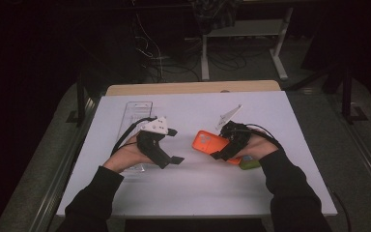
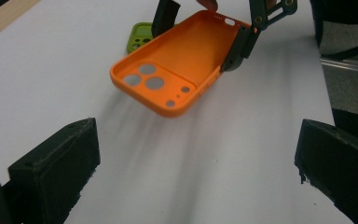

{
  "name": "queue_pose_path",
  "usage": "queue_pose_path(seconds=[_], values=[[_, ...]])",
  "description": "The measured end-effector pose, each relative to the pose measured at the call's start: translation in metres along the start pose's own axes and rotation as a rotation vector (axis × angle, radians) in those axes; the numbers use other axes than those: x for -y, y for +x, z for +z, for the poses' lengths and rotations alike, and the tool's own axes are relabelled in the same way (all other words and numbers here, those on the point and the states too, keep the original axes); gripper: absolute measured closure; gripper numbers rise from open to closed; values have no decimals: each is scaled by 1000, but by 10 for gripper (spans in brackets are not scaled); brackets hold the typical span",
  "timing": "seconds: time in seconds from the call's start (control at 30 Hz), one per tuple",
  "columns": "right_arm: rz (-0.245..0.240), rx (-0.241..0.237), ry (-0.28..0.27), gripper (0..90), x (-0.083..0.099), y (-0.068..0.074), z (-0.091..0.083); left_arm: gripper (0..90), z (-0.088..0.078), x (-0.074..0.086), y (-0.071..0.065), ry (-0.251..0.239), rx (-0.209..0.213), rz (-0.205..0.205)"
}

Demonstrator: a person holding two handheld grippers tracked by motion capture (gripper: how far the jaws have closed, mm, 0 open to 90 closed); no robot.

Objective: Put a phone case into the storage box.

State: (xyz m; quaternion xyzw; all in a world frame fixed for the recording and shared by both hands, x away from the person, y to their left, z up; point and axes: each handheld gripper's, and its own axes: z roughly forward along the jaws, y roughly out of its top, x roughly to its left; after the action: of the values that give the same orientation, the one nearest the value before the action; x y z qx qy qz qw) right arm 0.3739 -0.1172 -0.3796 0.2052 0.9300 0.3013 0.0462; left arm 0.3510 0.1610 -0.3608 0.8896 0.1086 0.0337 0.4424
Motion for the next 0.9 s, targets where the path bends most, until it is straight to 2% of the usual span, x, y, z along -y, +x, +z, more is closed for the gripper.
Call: queue_pose_path(seconds=[0.03,0.07,0.13,0.2,0.37,0.5,0.53,0.73,0.9], values=[[0,0,0,151,0,0,0,0,0,0,0,0,0,0],[-34,-23,-9,152,-2,4,2,0,-1,-1,-2,4,10,11],[-51,-46,-5,151,-5,8,4,0,0,-1,-3,6,25,15],[-55,-56,-3,151,-6,10,5,0,0,-1,-3,10,27,24],[-114,-86,13,151,-10,19,10,0,0,-1,-6,25,48,42],[-136,-94,15,151,-12,24,11,0,3,-2,-10,30,66,55],[-161,-104,23,151,-14,27,12,0,3,-2,-10,47,69,78],[-207,-125,32,151,-20,37,14,0,7,-2,-12,63,86,77],[-234,-135,40,151,-23,42,16,0,12,-2,-15,83,106,93]])
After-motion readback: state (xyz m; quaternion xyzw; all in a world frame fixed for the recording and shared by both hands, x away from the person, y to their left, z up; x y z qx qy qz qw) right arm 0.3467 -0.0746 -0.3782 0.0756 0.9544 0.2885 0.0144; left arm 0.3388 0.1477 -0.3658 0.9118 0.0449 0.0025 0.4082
